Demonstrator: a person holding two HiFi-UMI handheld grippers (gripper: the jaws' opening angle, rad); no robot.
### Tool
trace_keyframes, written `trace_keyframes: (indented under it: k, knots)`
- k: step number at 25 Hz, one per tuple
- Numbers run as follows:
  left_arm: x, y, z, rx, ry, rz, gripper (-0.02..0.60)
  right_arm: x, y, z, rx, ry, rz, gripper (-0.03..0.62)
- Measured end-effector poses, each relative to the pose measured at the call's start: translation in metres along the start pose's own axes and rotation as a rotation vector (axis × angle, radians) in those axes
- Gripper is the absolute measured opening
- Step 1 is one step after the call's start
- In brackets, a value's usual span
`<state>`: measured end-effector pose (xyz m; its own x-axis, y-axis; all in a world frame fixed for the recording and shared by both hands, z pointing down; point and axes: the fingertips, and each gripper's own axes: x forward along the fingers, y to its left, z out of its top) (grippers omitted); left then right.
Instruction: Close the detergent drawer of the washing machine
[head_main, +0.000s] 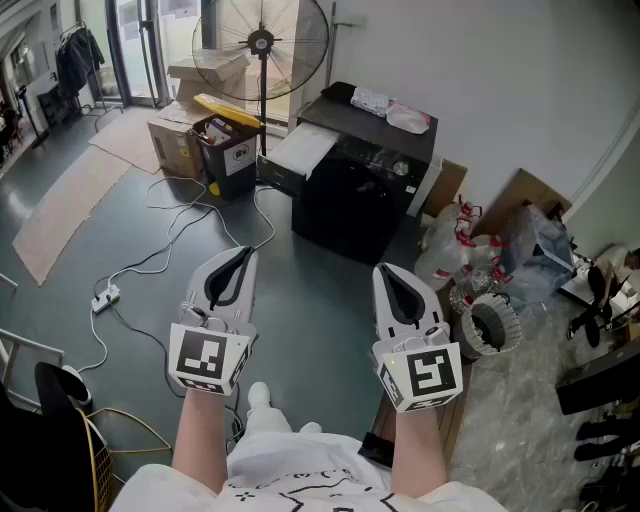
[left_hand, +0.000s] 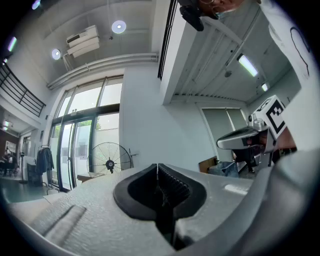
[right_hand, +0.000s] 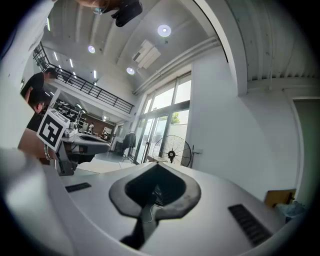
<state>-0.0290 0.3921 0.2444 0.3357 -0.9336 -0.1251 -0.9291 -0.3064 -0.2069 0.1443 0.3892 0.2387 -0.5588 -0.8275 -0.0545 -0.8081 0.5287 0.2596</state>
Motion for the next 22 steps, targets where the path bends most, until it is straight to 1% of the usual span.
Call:
trace_keyframes:
  k: [8, 13, 17, 18, 19, 21, 22]
  knots:
    - [-0.019, -0.024, 0.009, 0.016, -0.003, 0.01, 0.018, -0.032, -0.006, 0.005, 0.0, -0.032, -0.003, -0.002]
    - [-0.018, -0.029, 0.007, 0.004, 0.002, -0.004, 0.018, -0.036, -0.008, 0.006, 0.02, -0.045, 0.005, -0.002]
    - [-0.009, -0.029, 0.002, -0.007, 0.011, -0.034, 0.021, -0.028, -0.015, 0.006, 0.019, -0.05, -0.012, -0.002]
    - [-0.006, -0.027, 0.001, -0.011, 0.013, -0.044, 0.034, -0.025, -0.016, 0.005, 0.016, -0.048, -0.015, -0.002]
    - [-0.003, -0.025, -0.001, -0.015, 0.016, -0.055, 0.062, -0.02, -0.017, 0.005, 0.016, -0.048, -0.016, -0.002]
    - [0.005, -0.019, -0.004, -0.026, 0.022, -0.071, 0.159, -0.011, -0.019, 0.005, 0.016, -0.05, -0.016, -0.002]
    - [0.01, -0.015, -0.006, -0.033, 0.024, -0.073, 0.197, -0.006, -0.02, 0.006, 0.015, -0.051, -0.017, -0.002]
